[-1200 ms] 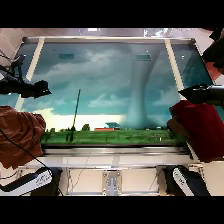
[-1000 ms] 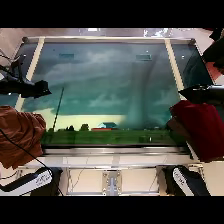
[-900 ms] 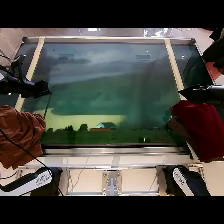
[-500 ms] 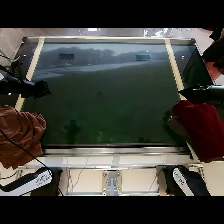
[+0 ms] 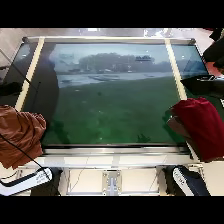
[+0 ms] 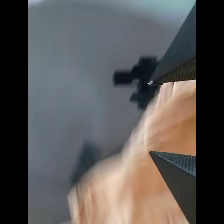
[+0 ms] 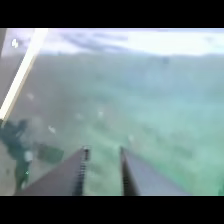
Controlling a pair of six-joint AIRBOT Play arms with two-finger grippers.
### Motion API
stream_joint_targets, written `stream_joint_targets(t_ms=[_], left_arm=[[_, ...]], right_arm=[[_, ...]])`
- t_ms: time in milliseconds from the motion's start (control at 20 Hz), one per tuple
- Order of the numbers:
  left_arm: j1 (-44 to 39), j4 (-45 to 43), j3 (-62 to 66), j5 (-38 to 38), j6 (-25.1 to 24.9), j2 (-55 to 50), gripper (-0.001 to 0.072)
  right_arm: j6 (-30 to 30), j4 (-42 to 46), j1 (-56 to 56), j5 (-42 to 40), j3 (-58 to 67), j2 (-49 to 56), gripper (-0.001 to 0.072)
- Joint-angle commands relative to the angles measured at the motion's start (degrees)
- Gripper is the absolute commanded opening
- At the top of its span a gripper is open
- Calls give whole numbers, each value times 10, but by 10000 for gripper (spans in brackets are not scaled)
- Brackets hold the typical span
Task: Fold the shirts.
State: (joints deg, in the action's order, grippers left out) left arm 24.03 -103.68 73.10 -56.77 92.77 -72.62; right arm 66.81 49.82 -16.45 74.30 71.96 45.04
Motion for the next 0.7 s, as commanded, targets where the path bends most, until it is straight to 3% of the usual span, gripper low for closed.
stream_joint_targets(t_ms=[0,50,150,350,600,650], left_arm=[[136,-47,0,4,99,-40,497],[180,-10,0,-15,99,-60,525],[253,46,0,-44,99,-101,720],[325,114,0,-55,54,-156,720],[325,130,0,-16,47,-199,716],[323,148,0,-14,29,-207,666]], right_arm=[[2,-27,1,-26,0,0,277],[2,-43,1,-26,0,0,276],[2,-79,1,-37,0,0,277],[2,-125,1,-64,0,0,276],[2,-176,1,-65,0,0,274],[2,-186,1,-65,0,0,264]])
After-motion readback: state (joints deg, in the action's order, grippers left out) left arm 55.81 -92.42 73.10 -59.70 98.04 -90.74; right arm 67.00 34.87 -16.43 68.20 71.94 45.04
